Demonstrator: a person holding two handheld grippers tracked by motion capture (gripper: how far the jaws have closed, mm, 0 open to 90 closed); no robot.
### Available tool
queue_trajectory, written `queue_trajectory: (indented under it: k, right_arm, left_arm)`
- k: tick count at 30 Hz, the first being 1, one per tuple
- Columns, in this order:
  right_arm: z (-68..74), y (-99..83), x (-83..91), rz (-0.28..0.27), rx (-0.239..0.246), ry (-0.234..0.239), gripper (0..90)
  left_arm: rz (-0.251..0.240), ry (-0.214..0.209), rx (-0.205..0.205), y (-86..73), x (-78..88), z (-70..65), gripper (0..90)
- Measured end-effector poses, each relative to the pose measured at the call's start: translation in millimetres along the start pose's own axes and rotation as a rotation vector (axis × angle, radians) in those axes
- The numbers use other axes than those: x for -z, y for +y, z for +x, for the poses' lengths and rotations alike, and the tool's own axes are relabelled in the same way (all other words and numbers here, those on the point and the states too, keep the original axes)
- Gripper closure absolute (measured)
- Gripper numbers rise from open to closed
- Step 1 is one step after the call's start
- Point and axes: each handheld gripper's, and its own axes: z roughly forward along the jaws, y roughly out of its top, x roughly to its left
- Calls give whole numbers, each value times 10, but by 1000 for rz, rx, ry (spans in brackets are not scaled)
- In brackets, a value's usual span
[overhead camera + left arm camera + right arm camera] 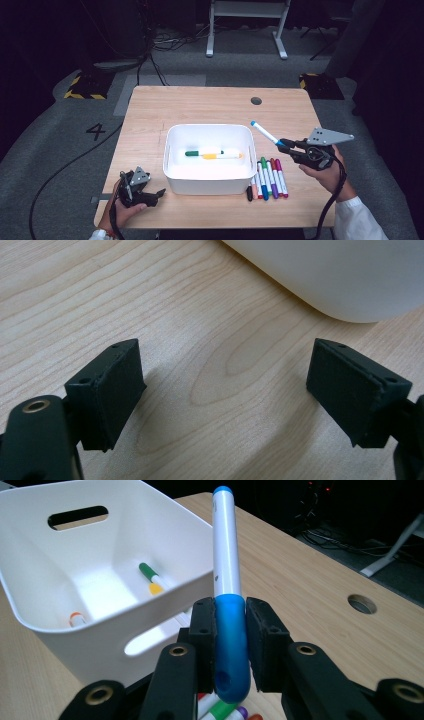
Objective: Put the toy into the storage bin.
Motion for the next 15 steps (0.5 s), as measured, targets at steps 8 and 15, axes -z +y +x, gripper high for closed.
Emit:
queue_trajectory:
  k: [8,15]
  right_arm:
    - [160,182,-216,15,48,58,755]
    - [340,379,-475,47,99,140,755]
  left_arm:
    - [0,0,0,0,0,0,154]
    - [0,0,0,0,0,0,154]
